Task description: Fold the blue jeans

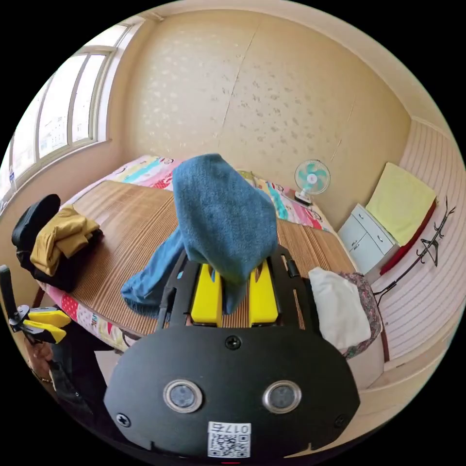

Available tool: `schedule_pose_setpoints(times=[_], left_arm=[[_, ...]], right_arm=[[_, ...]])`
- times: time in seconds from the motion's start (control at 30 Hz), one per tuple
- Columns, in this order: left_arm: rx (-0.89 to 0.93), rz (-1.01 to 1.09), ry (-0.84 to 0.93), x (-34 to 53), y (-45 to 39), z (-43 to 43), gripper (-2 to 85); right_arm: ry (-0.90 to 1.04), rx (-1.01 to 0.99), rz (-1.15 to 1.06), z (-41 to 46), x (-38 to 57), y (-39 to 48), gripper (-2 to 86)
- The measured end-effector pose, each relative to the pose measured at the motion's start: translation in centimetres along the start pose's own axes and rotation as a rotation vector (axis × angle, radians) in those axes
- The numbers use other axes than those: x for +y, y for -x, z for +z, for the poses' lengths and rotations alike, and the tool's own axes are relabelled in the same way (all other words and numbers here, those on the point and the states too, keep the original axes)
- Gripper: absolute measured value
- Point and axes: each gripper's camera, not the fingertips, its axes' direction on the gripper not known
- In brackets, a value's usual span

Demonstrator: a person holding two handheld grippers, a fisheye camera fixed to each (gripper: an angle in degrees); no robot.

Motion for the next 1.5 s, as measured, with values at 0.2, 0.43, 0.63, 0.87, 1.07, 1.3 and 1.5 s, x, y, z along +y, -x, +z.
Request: schedule_pose_setpoints(times=[0.2, 0.43, 0.63, 0.87, 1.07, 1.3, 1.5], left_arm=[[-0.034, -0.140, 0.043, 0.8, 4.8, 2.6, 9.8], [-0.122, -0.186, 0.104, -3.4, 8.0, 8.1, 13.6], [0.016, -0.194, 0.092, -6.8, 8.1, 12.3, 14.2], [0.000, -0.169, 0.161, -3.2, 6.5, 14.6, 12.8], [0.003, -0.196, 0.195, -0.7, 6.9, 14.4, 12.4], [0.039, -0.244, -0.048, -2.4, 9.6, 7.4, 10.8], [-0.025, -0.229, -0.033, -3.6, 10.3, 6.7, 11.2]], right_arm=[[0.318, -0.307, 0.113, 8.4, 17.6, -2.4, 7.6], [0.299, -0.572, 0.085, 4.3, 23.6, -6.5, 10.8], [0.164, -0.461, 0.261, 0.6, 19.6, -13.3, 12.7], [0.065, -0.594, 0.085, 6.0, 10.7, -12.2, 13.7], [0.150, -0.652, -0.084, 16.9, 6.5, -5.5, 9.0], [-0.128, -0.968, -0.091, 11.5, 11.5, -4.3, 2.0], [-0.052, -0.594, 0.060, 12.9, 10.2, -8.0, 7.1]])
